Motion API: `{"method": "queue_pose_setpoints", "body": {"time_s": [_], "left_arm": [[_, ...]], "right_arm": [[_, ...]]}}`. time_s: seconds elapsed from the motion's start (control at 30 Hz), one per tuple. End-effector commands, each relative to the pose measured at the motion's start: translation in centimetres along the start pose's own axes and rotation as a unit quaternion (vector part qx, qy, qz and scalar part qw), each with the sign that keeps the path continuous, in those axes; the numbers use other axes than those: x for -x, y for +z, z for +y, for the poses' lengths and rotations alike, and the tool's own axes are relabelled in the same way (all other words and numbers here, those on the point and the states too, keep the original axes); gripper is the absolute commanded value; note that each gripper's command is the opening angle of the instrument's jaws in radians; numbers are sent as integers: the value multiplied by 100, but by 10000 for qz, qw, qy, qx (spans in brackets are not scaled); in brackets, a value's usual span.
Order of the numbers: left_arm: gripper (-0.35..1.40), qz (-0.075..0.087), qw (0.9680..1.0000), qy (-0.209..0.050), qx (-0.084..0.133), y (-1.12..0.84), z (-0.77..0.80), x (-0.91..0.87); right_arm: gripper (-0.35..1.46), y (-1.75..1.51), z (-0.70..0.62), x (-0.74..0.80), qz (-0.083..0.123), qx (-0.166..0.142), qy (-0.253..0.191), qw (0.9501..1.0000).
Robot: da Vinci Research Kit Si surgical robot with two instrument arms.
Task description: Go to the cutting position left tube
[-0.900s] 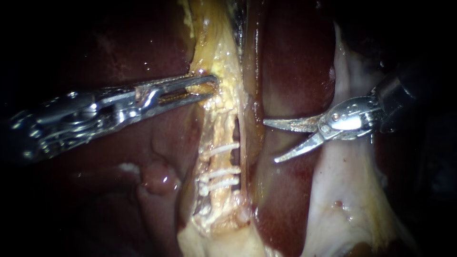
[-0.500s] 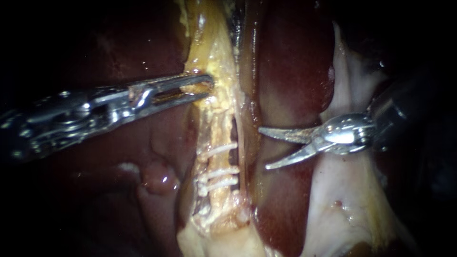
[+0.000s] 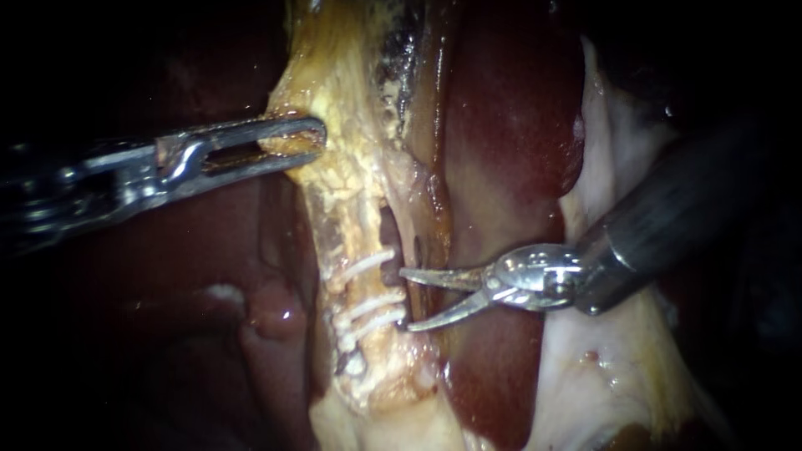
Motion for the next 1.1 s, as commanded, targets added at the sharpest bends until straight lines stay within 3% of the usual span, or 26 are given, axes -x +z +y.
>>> {"method": "queue_pose_setpoints", "body": {"time_s": [0.03,0.27,0.53,0.8,1.1], "left_arm": [[-35,1,10000,4,5,0,0,0],[-35,2,10000,5,4,-2,-1,0],[-35,5,10000,7,-3,-2,1,0],[-35,-3,10000,11,17,-1,6,0],[-35,-14,10000,16,32,3,9,-2]], "right_arm": [[141,2,3,-1,6,16,4,10000],[141,16,13,-10,-2,-37,-28,10000],[138,18,6,-22,332,-531,-214,9978],[130,17,5,-47,665,-918,-331,9930],[130,50,14,-55,716,-1119,-245,9908]]}}
